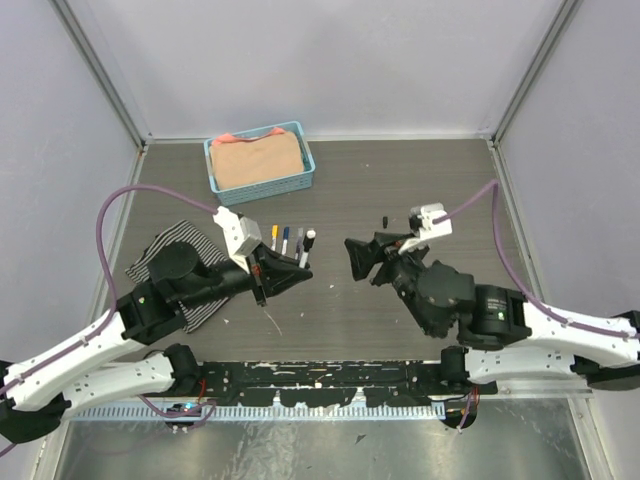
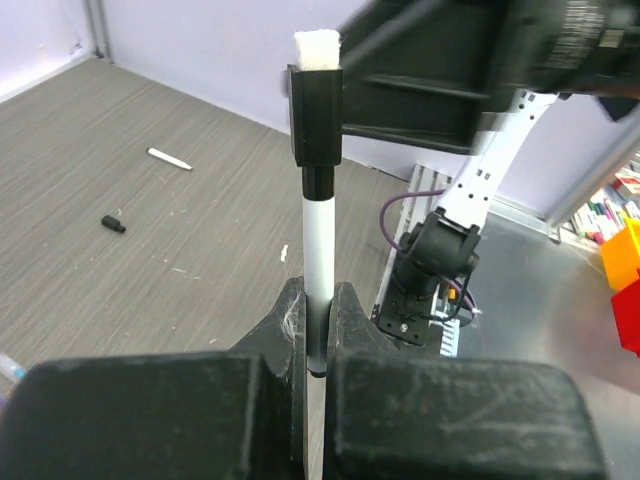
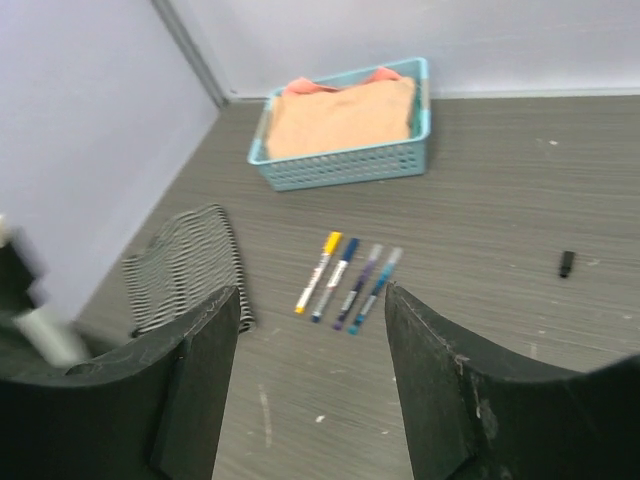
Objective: Insert the pens into the pen caps
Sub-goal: Press the pen cap onto the pen, then place the pen at the center of the board.
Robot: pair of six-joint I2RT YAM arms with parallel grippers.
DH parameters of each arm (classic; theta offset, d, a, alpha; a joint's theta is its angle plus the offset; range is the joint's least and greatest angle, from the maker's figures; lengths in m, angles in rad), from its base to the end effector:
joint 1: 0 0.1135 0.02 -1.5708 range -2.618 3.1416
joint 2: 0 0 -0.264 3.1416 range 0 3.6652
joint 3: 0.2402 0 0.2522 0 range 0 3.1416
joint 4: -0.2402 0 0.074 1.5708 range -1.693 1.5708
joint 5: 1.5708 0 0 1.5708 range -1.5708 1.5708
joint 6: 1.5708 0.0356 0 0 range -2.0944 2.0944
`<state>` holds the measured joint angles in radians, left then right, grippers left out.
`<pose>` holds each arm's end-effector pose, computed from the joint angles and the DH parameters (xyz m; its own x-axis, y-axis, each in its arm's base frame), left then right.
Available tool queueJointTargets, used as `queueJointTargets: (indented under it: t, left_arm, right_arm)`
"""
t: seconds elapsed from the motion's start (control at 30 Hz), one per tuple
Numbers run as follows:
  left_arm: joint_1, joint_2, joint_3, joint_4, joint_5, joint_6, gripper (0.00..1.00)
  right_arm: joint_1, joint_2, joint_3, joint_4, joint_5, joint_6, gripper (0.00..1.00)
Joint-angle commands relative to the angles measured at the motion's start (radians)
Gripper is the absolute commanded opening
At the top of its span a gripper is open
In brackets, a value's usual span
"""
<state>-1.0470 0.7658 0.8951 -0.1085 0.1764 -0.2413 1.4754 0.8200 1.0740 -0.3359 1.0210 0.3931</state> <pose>0.0816 -0.1537 0.3898 -0.2146 -0.0988 -0.9717 0.9155 0.3263 -0.2354 0.0449 0.1506 0.4186 -0.1754 0.2679 -0.9473 -0.4027 0.8586 0.3173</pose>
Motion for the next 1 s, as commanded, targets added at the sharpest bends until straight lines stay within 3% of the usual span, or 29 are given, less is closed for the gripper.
queueJointTargets:
  t: [0.0, 0.1, 0.27, 0.47, 0.57, 0.67, 0.77, 0.97]
  left_arm:
    - [0.002, -0.034, -0.038, 0.097, 0.101, 0.051, 0.00]
    - [0.003, -0.034, -0.036, 0.097, 0.123, 0.077, 0.00]
    - [0.003, -0.011, -0.024, 0.076, 0.109, 0.093, 0.00]
    - [0.003, 0.165, 0.067, -0.070, -0.142, 0.007, 0.00]
    - [0.003, 0.311, 0.120, -0.158, -0.283, -0.072, 0.00]
    - [0.005, 0.483, 0.202, -0.273, -0.394, -0.138, 0.00]
    - [0.004, 0.683, 0.289, -0.363, -0.413, -0.172, 0.00]
    - [0.008, 0.892, 0.376, -0.424, -0.505, -0.224, 0.00]
  right_arm:
    - [-0.229, 0.015, 0.019, -0.072, -0.249, 0.014, 0.65]
    - [-0.446, 0.022, -0.021, -0.063, -0.438, 0.027, 0.65]
    - [-0.645, 0.038, -0.052, -0.052, -0.641, 0.031, 0.65]
    - [-1.013, 0.066, -0.138, -0.052, -1.007, 0.133, 0.65]
    - [-1.153, 0.053, -0.185, -0.074, -1.087, 0.176, 0.65]
    - [-1.181, 0.016, -0.193, -0.114, -1.070, 0.175, 0.65]
    - [-1.181, -0.028, -0.191, -0.147, -1.055, 0.162, 0.65]
    - [-1.181, -0.080, -0.192, -0.193, -1.060, 0.144, 0.65]
